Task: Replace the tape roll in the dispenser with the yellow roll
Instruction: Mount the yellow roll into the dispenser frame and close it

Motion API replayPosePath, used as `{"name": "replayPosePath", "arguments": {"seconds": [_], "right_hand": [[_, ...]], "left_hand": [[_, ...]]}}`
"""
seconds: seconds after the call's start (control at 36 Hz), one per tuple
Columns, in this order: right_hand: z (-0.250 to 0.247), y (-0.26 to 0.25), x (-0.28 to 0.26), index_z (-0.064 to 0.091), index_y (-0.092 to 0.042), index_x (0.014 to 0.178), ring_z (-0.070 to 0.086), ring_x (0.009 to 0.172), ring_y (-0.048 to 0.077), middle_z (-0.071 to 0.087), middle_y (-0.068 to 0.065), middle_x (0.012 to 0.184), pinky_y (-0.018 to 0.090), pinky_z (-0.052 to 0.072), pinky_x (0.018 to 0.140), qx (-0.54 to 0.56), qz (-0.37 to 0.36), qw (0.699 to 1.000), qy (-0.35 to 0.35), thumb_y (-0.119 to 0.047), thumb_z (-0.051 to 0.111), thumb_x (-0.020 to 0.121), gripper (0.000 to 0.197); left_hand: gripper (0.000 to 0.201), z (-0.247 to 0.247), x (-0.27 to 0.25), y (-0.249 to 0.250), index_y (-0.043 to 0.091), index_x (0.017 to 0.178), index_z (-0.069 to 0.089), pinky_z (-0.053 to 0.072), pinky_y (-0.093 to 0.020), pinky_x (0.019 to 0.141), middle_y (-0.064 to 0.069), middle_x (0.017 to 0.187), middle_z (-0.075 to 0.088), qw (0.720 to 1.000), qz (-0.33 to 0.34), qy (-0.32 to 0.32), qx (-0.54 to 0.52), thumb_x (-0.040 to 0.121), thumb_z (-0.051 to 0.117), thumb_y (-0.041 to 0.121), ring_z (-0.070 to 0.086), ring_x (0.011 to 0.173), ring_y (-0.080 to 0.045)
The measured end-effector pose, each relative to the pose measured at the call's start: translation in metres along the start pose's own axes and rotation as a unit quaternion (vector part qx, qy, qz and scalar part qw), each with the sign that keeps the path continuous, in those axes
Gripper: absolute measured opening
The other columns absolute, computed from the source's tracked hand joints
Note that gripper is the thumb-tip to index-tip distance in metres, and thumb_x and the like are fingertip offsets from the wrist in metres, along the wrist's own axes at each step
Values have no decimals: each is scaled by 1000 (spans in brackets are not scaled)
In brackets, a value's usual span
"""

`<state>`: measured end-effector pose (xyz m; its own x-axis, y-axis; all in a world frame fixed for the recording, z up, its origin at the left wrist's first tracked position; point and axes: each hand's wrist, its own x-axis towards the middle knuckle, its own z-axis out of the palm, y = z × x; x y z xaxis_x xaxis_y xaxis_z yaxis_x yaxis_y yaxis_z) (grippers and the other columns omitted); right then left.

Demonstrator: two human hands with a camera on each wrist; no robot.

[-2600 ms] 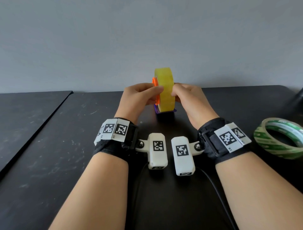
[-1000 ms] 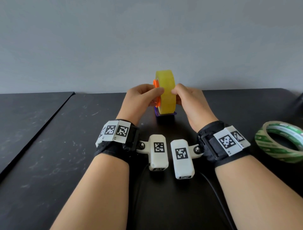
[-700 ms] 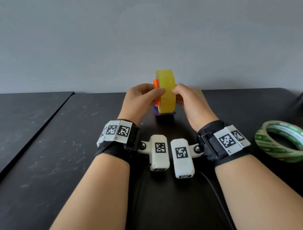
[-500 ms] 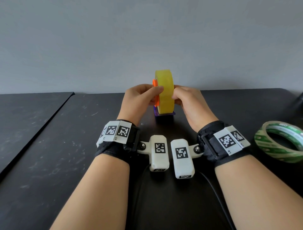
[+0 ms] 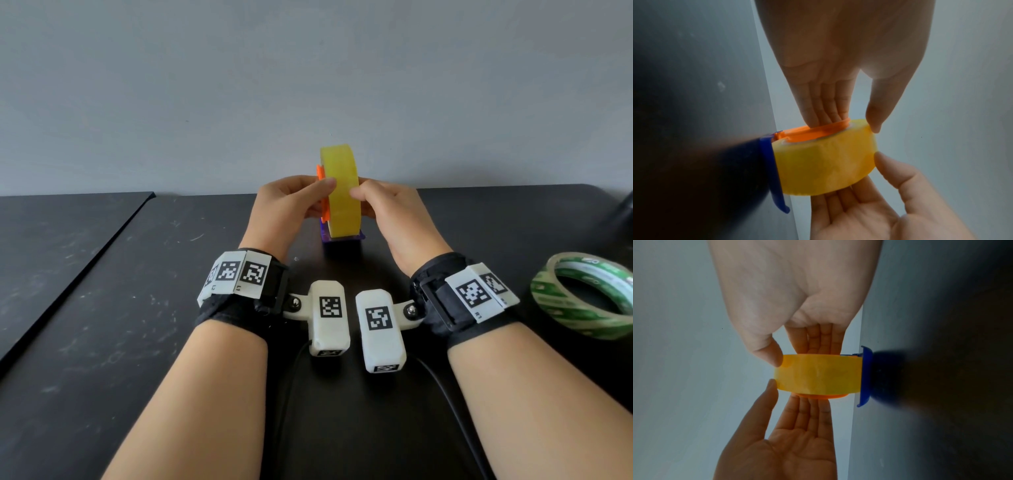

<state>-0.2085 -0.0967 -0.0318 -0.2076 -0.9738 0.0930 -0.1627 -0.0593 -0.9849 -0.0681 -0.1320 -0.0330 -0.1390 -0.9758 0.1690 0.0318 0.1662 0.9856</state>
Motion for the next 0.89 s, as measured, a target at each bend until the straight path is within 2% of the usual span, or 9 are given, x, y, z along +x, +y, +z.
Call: {"name": "replayPosePath", "arguments": {"seconds": [0.14,0.25,0.36,0.42,0.53,0.61,0.75,0.83,0.89], "right_hand": [[0,-1,0,73,-1,99,72,87,17,76,14,103,28,55,85,13,5,1000,12,-21,57,89,28],[0,-2,-1,72,2,97,72,98,26,75,16,103,35,53,92,16,13,999,29,-25,59,88,31],[1,-2,-2,73,0,95,69,81,12,75,13,101,21,52,76,29,14,999,19,-25,59,89,29],[2,-3,-2,72,2,97,68,78,10,75,14,101,19,52,73,36,15,999,21,-26,59,89,32],[2,-5,-2,71,2,98,72,94,25,75,16,102,42,53,97,44,31,998,33,-29,61,85,35],[2,-7,-1,73,-3,93,69,103,33,75,16,103,53,48,102,50,42,997,33,-35,62,73,40],[0,-2,2,72,-9,82,63,108,41,71,22,107,60,43,104,43,35,998,17,-45,59,52,49],[0,-7,-2,67,-14,80,65,106,40,72,21,100,59,44,103,21,45,999,16,-44,57,53,41],[1,-11,-6,65,-14,81,67,97,34,72,15,93,54,46,103,7,44,999,16,-39,57,62,33]], "left_hand": [[22,-1,1,-2,-1,94,73,55,-41,86,-22,89,70,1000,8,-10,2,86,69,20,65,78,-26],[24,-1,2,-4,0,93,74,55,-44,88,-24,89,70,1000,13,-13,1,84,70,22,65,78,-27],[22,0,3,-4,0,92,73,56,-43,87,-24,88,70,1000,12,-14,-1,88,68,21,65,76,-25],[20,0,3,-5,2,90,72,55,-42,86,-18,84,70,1000,9,-18,-6,89,67,21,65,73,-22],[23,-1,3,-6,0,100,70,56,-37,88,-18,95,73,999,5,-49,13,85,71,17,68,82,-22],[31,-1,3,-6,-4,106,67,54,-39,90,-23,104,72,998,2,-57,13,80,75,9,68,86,-25],[30,-2,3,-6,0,105,69,55,-38,91,-18,102,74,998,1,-62,14,79,76,11,70,88,-23],[30,-2,2,-5,-1,106,69,55,-35,90,-19,103,74,998,1,-64,20,79,76,9,70,87,-23],[28,-2,1,-5,1,105,70,56,-33,88,-18,102,74,997,4,-70,27,79,76,9,70,86,-22]]}}
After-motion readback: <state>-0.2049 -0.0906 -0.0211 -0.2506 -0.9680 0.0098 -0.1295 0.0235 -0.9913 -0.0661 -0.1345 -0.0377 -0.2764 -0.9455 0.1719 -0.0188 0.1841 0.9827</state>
